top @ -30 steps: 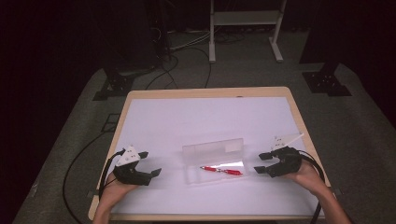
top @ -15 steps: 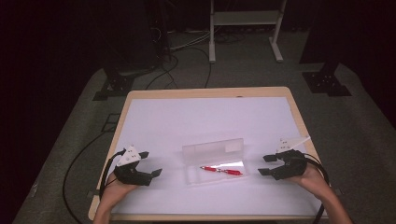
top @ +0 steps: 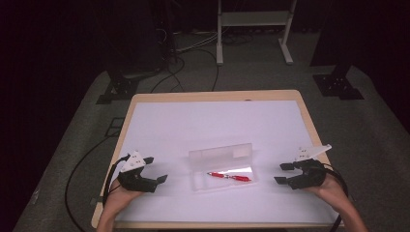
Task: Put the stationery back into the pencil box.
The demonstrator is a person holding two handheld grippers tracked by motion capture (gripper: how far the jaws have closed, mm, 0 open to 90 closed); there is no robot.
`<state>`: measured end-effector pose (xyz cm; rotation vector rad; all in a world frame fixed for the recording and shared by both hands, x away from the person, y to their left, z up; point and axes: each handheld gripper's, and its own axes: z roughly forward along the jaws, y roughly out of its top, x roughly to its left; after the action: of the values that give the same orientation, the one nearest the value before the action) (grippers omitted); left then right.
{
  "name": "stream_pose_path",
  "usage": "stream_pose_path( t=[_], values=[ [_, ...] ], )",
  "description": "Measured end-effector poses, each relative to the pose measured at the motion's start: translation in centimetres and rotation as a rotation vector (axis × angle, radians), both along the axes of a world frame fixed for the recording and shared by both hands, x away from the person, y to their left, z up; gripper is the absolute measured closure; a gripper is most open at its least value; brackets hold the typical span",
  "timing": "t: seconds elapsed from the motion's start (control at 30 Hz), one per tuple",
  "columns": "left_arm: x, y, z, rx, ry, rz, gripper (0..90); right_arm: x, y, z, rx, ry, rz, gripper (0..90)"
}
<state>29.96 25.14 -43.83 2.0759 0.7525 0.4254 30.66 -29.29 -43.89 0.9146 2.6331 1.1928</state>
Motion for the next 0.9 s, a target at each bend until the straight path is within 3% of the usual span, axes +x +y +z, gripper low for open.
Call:
stream_pose_path(
  t=[0.9],
  values=[
    [0.0, 0.0, -0.1, -0.006, 0.006, 0.004, 13.0, -1.5, -2.8, -1.7, 0.000, 0.022, -0.076, 38.3]
  ],
)
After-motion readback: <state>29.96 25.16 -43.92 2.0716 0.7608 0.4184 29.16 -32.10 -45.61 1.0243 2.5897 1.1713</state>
